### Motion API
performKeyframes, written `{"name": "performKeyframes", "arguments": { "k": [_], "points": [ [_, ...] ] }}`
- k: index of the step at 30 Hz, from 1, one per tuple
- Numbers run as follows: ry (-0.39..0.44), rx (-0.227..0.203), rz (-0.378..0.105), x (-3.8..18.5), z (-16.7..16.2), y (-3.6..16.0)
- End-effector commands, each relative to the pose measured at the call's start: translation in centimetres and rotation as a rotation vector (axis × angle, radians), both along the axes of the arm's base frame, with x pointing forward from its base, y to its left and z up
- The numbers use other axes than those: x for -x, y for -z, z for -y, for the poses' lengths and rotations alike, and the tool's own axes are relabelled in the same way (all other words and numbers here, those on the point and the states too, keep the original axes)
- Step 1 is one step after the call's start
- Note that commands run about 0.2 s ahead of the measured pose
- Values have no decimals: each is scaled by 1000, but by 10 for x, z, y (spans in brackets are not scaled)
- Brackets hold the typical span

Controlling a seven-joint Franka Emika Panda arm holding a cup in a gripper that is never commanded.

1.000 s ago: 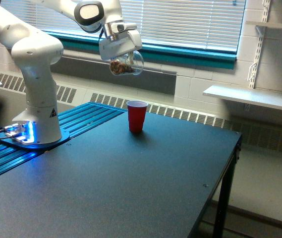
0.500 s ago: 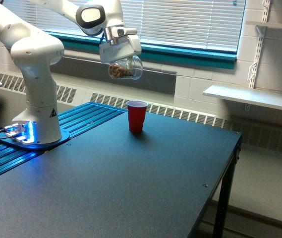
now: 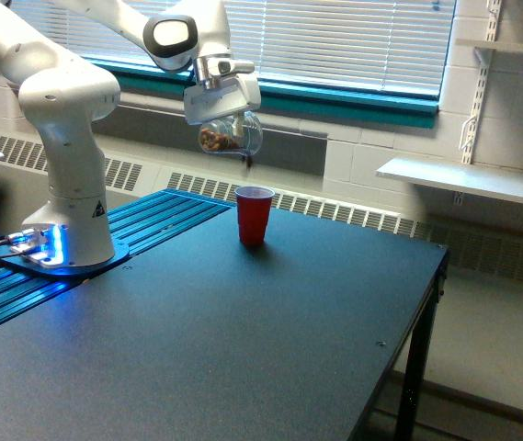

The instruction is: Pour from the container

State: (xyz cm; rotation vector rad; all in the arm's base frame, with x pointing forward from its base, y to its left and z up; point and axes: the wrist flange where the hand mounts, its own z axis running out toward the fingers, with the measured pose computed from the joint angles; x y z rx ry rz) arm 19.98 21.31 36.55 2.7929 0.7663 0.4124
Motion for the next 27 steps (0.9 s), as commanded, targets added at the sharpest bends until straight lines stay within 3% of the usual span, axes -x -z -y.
{"name": "performKeyframes", "arguments": {
  "k": [1,27],
  "points": [
    [39,24,-31,0,11,17],
    [32,76,-31,-2,3,19]
  ]
}}
